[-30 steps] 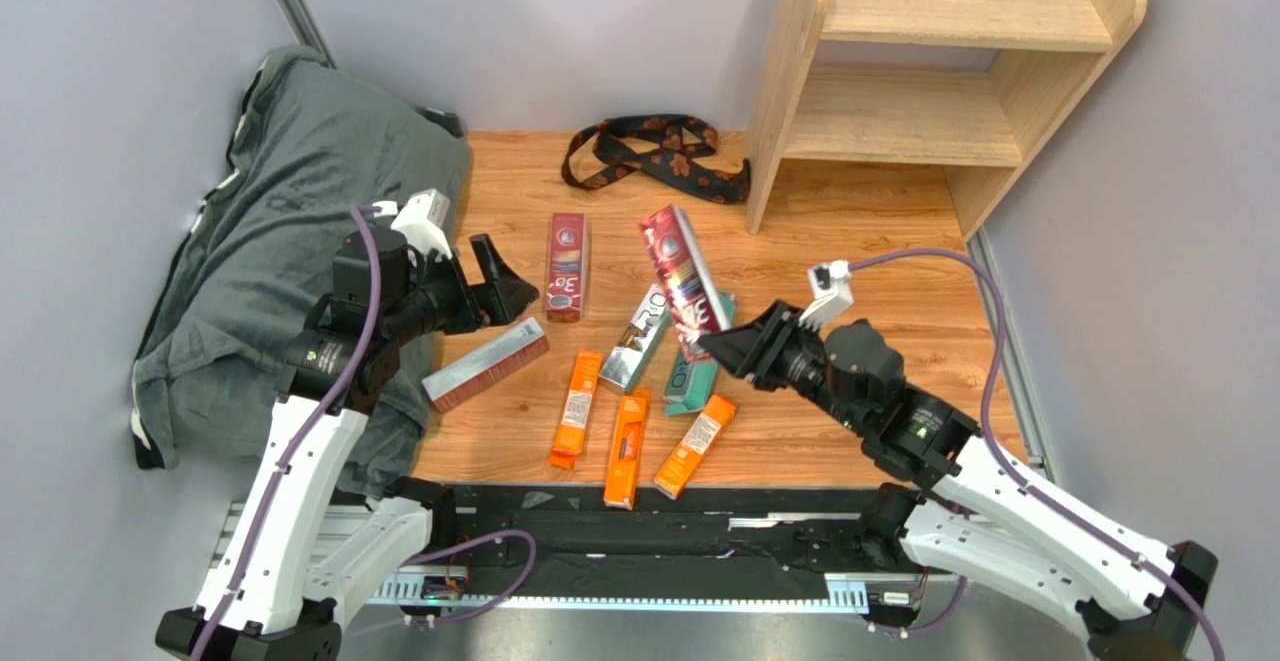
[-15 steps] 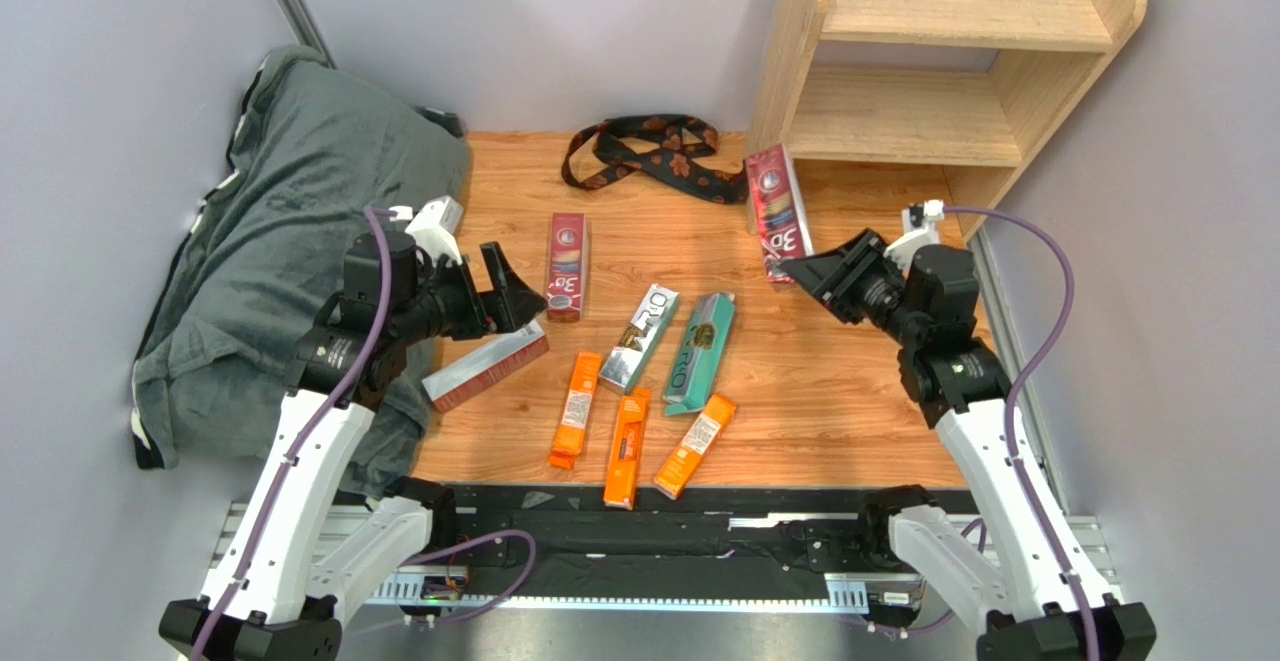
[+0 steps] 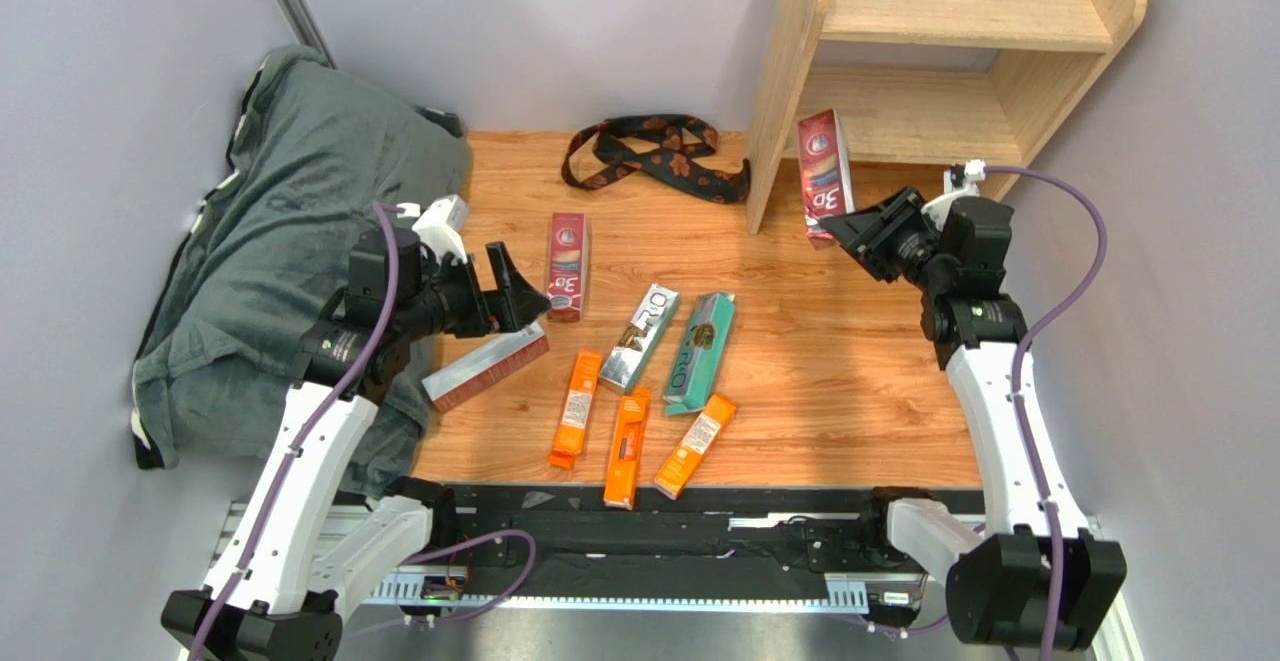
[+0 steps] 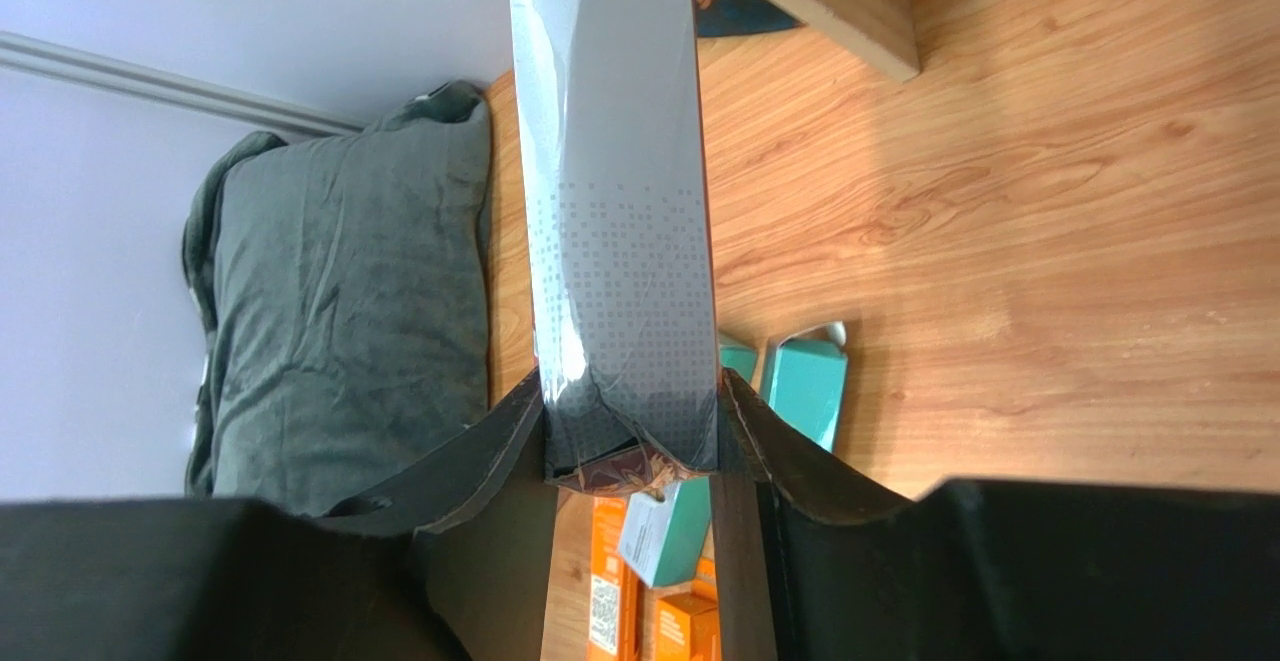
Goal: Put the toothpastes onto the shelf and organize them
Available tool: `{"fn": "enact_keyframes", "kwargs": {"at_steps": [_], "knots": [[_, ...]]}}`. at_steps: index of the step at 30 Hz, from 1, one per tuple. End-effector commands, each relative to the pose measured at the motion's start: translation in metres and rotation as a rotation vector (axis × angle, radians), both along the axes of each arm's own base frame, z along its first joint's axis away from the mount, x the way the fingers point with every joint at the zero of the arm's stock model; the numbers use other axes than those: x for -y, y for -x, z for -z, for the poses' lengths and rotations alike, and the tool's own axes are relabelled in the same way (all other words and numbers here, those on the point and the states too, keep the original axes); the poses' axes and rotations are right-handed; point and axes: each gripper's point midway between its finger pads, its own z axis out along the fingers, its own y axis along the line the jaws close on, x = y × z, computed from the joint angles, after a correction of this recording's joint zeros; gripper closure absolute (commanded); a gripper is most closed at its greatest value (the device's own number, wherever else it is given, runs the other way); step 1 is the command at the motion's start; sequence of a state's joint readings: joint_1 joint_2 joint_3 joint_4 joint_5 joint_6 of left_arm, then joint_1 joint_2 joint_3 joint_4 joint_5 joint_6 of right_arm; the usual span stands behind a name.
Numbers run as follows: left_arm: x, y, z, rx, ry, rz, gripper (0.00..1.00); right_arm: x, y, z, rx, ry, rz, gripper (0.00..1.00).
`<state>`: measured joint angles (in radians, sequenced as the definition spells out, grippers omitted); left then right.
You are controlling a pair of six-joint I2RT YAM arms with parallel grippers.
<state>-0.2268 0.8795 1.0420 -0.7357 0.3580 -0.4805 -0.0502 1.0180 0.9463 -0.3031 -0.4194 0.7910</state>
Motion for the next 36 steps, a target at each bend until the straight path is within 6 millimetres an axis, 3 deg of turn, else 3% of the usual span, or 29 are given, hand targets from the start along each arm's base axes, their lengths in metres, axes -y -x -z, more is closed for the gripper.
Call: {"fn": "enact_keyframes", "kwargs": {"at_steps": [1, 4, 5, 7, 8, 11, 12, 14, 18, 25, 36], "knots": [[-0.001, -0.002, -0.009, 0.057, -0.018, 0.023, 0.01, 0.010, -0.027, -0.048, 0.151, 0.059, 0.011, 0.81], [-0.002, -0.002, -0.009, 0.059, -0.026, 0.026, 0.01, 0.014, -0.049, -0.051, 0.153, 0.059, 0.016, 0.80], [-0.002, -0.002, -0.010, 0.063, -0.028, 0.026, 0.01, 0.015, -0.059, -0.043, 0.133, 0.057, 0.015, 0.80], [-0.002, -0.002, -0.008, 0.058, -0.028, 0.027, 0.01, 0.016, -0.071, -0.050, 0.153, 0.045, 0.013, 0.80], [-0.002, -0.002, -0.008, 0.055, -0.027, 0.028, 0.01, 0.015, -0.081, -0.042, 0.129, 0.021, 0.003, 0.80], [-0.001, 0.000, -0.007, 0.054, -0.023, 0.033, 0.01, 0.016, -0.097, -0.046, 0.149, -0.053, -0.019, 0.80], [0.000, 0.000, -0.007, 0.052, -0.022, 0.035, 0.01, 0.020, -0.106, -0.035, 0.123, -0.080, -0.018, 0.80], [0.000, 0.001, -0.007, 0.054, -0.021, 0.039, 0.01, 0.020, -0.116, -0.045, 0.166, -0.136, -0.038, 0.79], [-0.001, 0.002, -0.006, 0.053, -0.027, 0.041, 0.01, 0.018, -0.140, -0.037, 0.157, -0.211, -0.066, 0.78], [-0.001, 0.003, -0.005, 0.051, -0.029, 0.046, 0.01, 0.014, -0.164, -0.046, 0.153, -0.260, -0.104, 0.77], [0.002, 0.006, -0.005, 0.046, -0.012, 0.056, 0.02, -0.002, -0.181, -0.042, 0.107, -0.271, -0.147, 0.76]]}}
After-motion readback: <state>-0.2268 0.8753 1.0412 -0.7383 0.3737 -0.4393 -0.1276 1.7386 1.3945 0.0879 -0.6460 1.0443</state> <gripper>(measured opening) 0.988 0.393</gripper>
